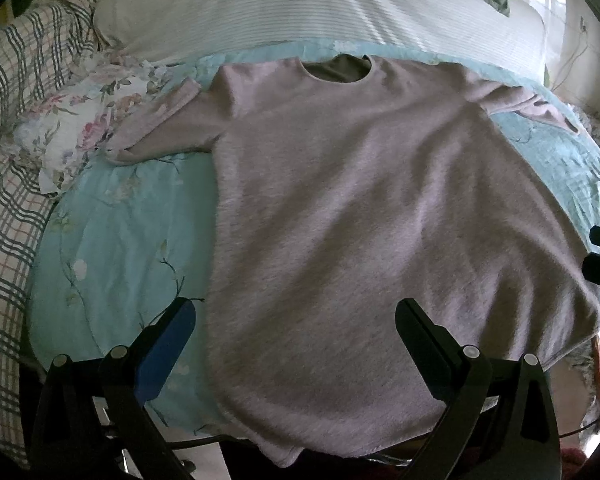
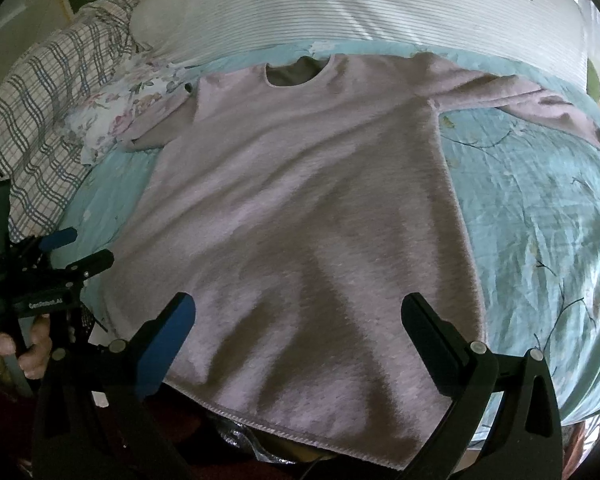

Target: Fold small clothes

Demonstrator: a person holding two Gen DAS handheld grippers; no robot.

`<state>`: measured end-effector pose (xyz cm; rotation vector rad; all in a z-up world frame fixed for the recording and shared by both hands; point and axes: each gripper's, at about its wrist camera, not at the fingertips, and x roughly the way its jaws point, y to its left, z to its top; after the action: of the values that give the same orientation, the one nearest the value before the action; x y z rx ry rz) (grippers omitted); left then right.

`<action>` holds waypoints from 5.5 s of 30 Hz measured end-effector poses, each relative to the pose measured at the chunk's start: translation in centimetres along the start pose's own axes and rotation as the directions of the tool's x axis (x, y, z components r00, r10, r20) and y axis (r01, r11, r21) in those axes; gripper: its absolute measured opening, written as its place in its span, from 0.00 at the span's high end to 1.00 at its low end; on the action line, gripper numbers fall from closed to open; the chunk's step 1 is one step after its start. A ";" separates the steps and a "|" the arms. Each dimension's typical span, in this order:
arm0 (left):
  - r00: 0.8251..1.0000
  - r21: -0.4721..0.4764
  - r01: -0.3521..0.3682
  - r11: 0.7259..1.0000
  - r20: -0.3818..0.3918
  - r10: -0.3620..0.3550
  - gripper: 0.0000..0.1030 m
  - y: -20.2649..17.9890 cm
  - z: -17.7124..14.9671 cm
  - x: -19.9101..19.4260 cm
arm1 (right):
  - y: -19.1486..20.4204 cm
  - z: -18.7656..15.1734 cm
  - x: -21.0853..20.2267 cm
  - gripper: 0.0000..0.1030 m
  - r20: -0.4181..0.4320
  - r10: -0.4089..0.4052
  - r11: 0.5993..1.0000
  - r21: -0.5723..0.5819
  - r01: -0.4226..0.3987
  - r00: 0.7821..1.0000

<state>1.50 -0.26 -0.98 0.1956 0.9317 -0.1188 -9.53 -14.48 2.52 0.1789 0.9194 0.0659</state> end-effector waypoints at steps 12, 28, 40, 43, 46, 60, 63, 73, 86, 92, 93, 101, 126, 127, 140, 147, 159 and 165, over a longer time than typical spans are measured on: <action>0.998 -0.061 0.060 0.996 0.025 -0.059 0.02 0.6 1.2 1.3 | -4.6 1.5 0.0 0.00 0.062 0.021 0.993 0.118 -0.028 0.998; 0.997 -0.019 0.068 0.997 -0.020 -0.069 0.02 -0.9 3.5 4.2 | -25.5 10.3 -0.2 0.05 0.163 -0.141 0.866 0.498 0.042 0.977; 0.987 -0.005 0.109 0.994 -0.117 -0.108 0.02 -3.4 5.4 8.5 | -42.5 21.9 2.9 0.05 0.071 -0.407 0.676 0.694 0.248 0.911; 0.978 0.002 0.127 0.992 -0.166 -0.125 0.02 -4.4 5.4 9.9 | -46.8 24.0 4.4 0.05 0.011 -0.450 0.607 0.737 0.298 0.893; 0.972 0.009 0.139 0.990 -0.191 -0.134 0.02 -5.3 5.8 11.2 | -48.8 24.7 5.9 0.05 -0.074 -0.496 0.555 0.739 0.381 0.865; 0.959 -0.028 0.193 0.981 -0.204 -0.195 0.02 -5.6 6.9 13.2 | -44.9 25.5 6.5 0.93 0.107 -0.366 0.731 0.648 0.215 0.924; 0.961 -0.039 0.199 0.979 -0.187 -0.203 0.02 -4.3 6.9 12.6 | -39.1 26.7 6.7 0.93 0.206 -0.236 0.806 0.588 0.072 0.950; 0.965 -0.126 0.207 0.970 -0.137 -0.223 0.02 -0.5 5.2 10.6 | -16.4 30.5 11.6 0.94 0.288 0.242 0.898 0.296 -0.326 0.927; 0.965 -0.285 0.205 0.936 -0.104 -0.242 0.02 5.5 4.1 11.5 | 1.1 24.4 20.5 0.94 0.014 0.514 0.851 0.113 -0.513 0.857; 0.953 -0.370 0.255 0.894 -0.063 -0.297 0.02 8.7 6.0 12.8 | 1.7 21.6 22.4 0.90 -0.076 0.524 0.850 0.120 -0.514 0.849; 0.949 -0.385 0.270 0.882 -0.050 -0.312 0.02 9.2 6.8 13.0 | 1.7 21.2 22.7 0.86 -0.090 0.524 0.850 0.120 -0.513 0.847; 0.930 -0.337 0.352 0.873 0.016 -0.368 0.02 9.4 15.0 16.2 | 0.5 20.1 20.2 0.70 -0.046 0.525 0.849 0.098 -0.520 0.850; 0.917 -0.168 0.390 0.905 0.154 -0.367 0.97 9.2 21.6 19.2 | -7.2 16.0 11.8 0.59 0.134 0.406 0.868 0.252 -0.427 0.904; 0.921 -0.196 0.381 0.903 0.163 -0.353 0.96 10.4 20.5 18.6 | -7.4 15.9 11.7 0.60 0.137 0.401 0.869 0.255 -0.424 0.906; 0.863 -0.167 0.494 0.853 -0.022 -0.505 0.59 10.4 20.6 24.1 | -10.1 15.8 10.4 0.55 0.151 0.303 0.898 0.287 -0.335 0.941; 0.900 -0.280 0.429 0.859 0.218 -0.378 0.98 14.6 19.9 20.8 | -15.0 18.7 10.3 0.47 0.168 0.124 0.942 0.288 -0.169 0.978; 0.939 -0.356 0.333 0.873 0.205 -0.275 0.98 15.8 18.2 22.0 | -18.0 24.5 19.5 0.61 0.003 0.079 0.963 0.259 -0.077 0.997; 0.928 -0.352 0.347 0.870 0.263 -0.264 0.98 15.6 19.3 20.5 | -19.5 23.8 16.9 0.93 0.109 0.113 0.937 0.319 -0.142 0.988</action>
<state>31.72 10.44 -4.49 -0.3383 0.7538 -0.2391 19.21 -34.40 -0.20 0.5465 0.8244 0.0254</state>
